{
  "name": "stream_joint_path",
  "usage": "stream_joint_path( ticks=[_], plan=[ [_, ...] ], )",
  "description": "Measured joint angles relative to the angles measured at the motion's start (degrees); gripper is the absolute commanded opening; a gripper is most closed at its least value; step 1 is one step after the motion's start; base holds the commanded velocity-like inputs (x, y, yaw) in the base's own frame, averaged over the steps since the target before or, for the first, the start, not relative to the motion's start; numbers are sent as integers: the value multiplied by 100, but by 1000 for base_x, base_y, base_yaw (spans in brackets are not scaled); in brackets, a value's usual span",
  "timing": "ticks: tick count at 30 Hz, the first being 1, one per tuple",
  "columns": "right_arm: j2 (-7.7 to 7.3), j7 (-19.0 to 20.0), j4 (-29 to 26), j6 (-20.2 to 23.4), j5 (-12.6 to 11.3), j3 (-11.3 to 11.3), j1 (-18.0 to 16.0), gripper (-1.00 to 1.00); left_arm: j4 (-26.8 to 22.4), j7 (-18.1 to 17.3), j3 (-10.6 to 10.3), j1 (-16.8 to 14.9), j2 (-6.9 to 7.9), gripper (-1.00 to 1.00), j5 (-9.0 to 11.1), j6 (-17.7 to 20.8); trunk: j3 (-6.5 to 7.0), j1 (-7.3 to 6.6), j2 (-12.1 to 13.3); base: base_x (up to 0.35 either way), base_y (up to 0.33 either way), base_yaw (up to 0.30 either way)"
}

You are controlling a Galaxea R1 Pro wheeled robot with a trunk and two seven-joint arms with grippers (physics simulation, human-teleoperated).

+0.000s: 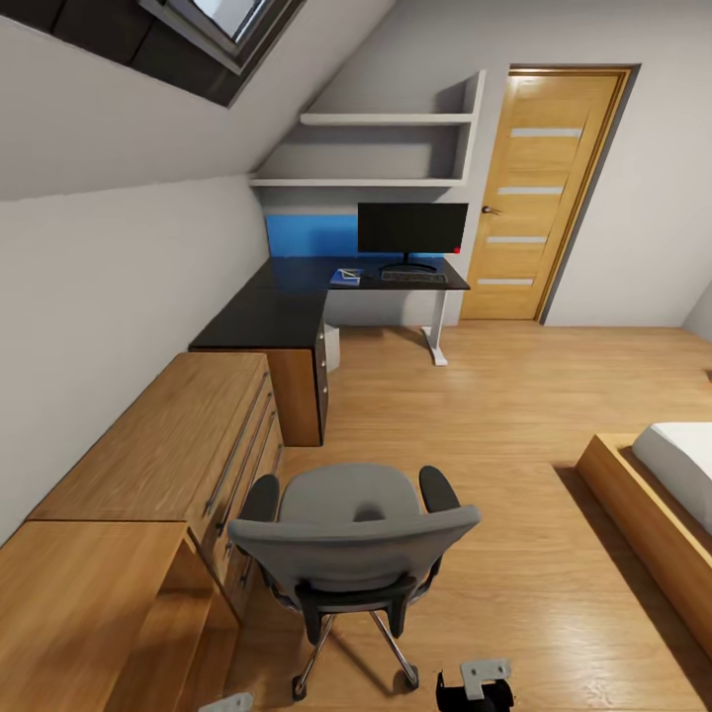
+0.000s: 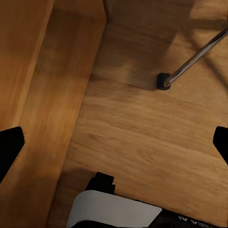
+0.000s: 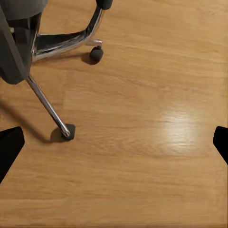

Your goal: In the bedroom, organize the workspace by keeping the computer under the desk, ensuring the monitor is on the desk, placing the keyboard on the desk next to the monitor, placing the mouse on the desk next to the keyboard, moving the folder from the swivel chair onto the desk next to the mouse, stacking the notebook on top of the folder with the pen on top of the notebook, and positioning the swivel chair next to the desk.

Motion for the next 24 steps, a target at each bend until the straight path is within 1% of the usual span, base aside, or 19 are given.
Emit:
stream_joint_path(
  ticks=[1,2,6,11,24],
  plan=[
    [131,1,25,-145,-9,5,3,100,111,6,7,-1,2,100,3,-165,-18,22,-40,0,0,0],
    [167,2,30,-252,-16,-8,6,100,132,8,8,-1,2,100,7,-199,-36,44,-80,0,0,0],
    [238,5,46,-601,-27,-7,15,100,170,9,21,-1,-9,100,8,-250,-108,132,-241,0,0,0],
    [258,0,47,-631,-28,-11,16,100,175,11,19,-1,-12,100,5,-222,-197,242,-442,0,0,0],
    [251,6,63,-638,-17,-18,16,100,175,20,18,-1,-6,100,5,-235,-431,527,-963,0,0,0]
  ],
)
